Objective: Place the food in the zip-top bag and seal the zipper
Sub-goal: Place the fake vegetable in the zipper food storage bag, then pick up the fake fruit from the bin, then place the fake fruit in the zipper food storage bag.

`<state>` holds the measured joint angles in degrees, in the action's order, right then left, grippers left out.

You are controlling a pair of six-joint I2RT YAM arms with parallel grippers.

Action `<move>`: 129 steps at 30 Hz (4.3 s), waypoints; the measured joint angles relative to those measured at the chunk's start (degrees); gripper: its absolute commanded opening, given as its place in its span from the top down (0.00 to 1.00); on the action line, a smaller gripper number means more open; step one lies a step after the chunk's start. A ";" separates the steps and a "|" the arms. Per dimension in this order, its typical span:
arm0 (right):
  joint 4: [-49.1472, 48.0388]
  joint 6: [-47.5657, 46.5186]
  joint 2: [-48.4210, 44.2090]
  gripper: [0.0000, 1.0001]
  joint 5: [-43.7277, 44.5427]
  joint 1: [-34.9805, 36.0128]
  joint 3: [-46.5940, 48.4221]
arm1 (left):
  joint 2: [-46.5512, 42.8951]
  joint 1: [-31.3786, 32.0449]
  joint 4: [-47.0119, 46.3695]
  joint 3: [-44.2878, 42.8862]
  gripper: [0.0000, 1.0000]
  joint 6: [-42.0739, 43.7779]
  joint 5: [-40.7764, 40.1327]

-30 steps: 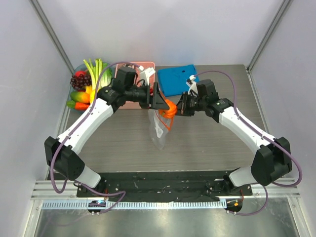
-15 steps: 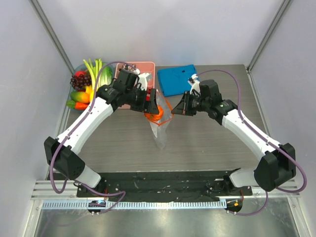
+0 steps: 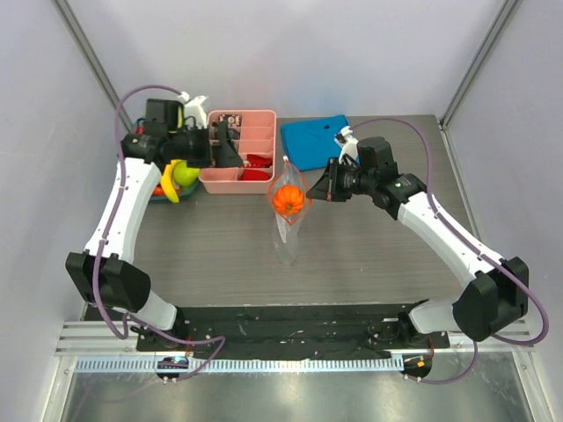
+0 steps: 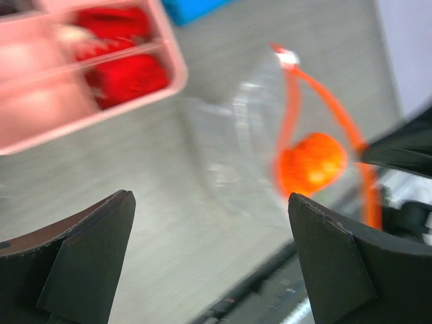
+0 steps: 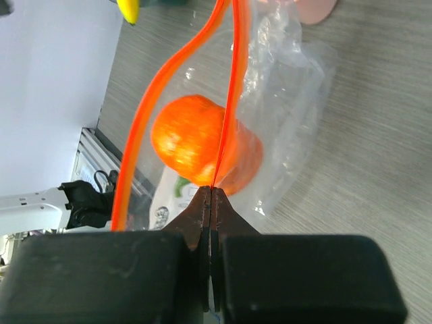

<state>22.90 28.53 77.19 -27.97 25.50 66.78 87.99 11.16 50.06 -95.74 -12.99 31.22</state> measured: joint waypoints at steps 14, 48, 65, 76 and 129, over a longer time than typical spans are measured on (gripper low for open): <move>2.78 -4.92 -0.87 0.99 1.03 2.95 3.80 | 2.67 -6.64 -1.88 0.57 0.01 15.06 3.43; 2.91 -6.32 -0.70 0.99 1.20 2.14 4.24 | 33.66 -13.20 26.08 -24.63 0.04 99.03 -11.63; 2.86 -6.14 2.08 0.99 1.05 0.66 4.26 | 36.87 -13.22 25.62 -24.11 0.05 106.29 -12.74; 2.86 -6.14 2.34 0.99 1.09 0.35 4.31 | 37.86 -13.22 24.68 -23.67 0.43 106.33 -13.03; 3.45 -3.19 1.86 0.99 12.44 5.60 8.46 | -3.04 15.45 -32.72 22.62 0.42 -20.57 0.48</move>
<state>26.35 25.34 79.05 -15.53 31.09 75.24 84.95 26.61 17.34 -73.12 -33.56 31.70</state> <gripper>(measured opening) 0.014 0.651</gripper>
